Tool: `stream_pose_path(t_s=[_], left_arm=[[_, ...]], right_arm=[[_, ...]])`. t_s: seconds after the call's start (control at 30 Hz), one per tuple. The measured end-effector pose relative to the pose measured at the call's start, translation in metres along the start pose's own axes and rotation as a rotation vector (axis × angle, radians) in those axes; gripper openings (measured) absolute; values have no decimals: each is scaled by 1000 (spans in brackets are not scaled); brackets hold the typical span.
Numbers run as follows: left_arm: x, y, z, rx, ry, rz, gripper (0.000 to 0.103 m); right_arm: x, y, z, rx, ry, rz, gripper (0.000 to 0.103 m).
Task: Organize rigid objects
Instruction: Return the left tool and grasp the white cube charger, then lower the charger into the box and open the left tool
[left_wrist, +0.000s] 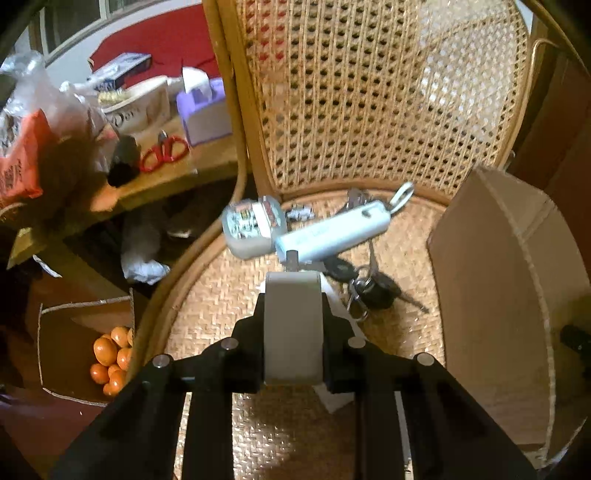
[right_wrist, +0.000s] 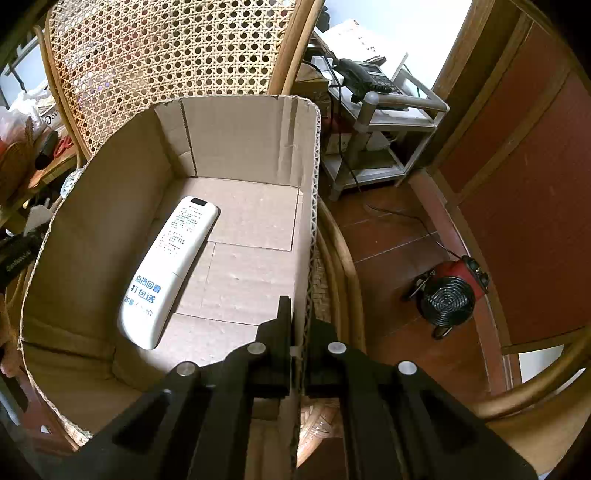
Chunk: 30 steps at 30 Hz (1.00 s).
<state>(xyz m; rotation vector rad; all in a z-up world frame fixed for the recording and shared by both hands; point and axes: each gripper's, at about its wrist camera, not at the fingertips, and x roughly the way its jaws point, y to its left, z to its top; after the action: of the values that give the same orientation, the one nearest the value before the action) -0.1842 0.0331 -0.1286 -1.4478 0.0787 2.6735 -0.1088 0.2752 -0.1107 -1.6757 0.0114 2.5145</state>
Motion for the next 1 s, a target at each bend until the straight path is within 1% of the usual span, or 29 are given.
stream_pose_path(t_s=[0.1, 0.2, 0.37, 0.5, 0.63, 0.8, 0.9, 1.0], left_arm=[[-15, -5, 3, 31, -47, 3, 21], [-30, -16, 5, 85, -93, 11, 21], [-58, -33, 10, 126, -158, -31, 21], [-84, -54, 13, 166, -221, -46, 21], [-106, -81, 12, 217, -264, -88, 21], [-115, -113, 6, 262, -261, -161, 21], [-109, -126, 4, 271, -230, -218, 21], [-98, -137, 0, 290, -186, -232, 21]], right_arm=[[0, 1, 0, 1, -1, -2, 6], [0, 0, 0, 3, -1, 1, 6], [0, 1, 0, 3, 3, -1, 6], [0, -1, -1, 3, 2, -1, 6], [0, -1, -1, 1, 2, 0, 6], [0, -1, -1, 1, 2, 1, 6], [1, -2, -1, 3, 2, 6, 6], [1, -3, -3, 4, 1, 11, 6]])
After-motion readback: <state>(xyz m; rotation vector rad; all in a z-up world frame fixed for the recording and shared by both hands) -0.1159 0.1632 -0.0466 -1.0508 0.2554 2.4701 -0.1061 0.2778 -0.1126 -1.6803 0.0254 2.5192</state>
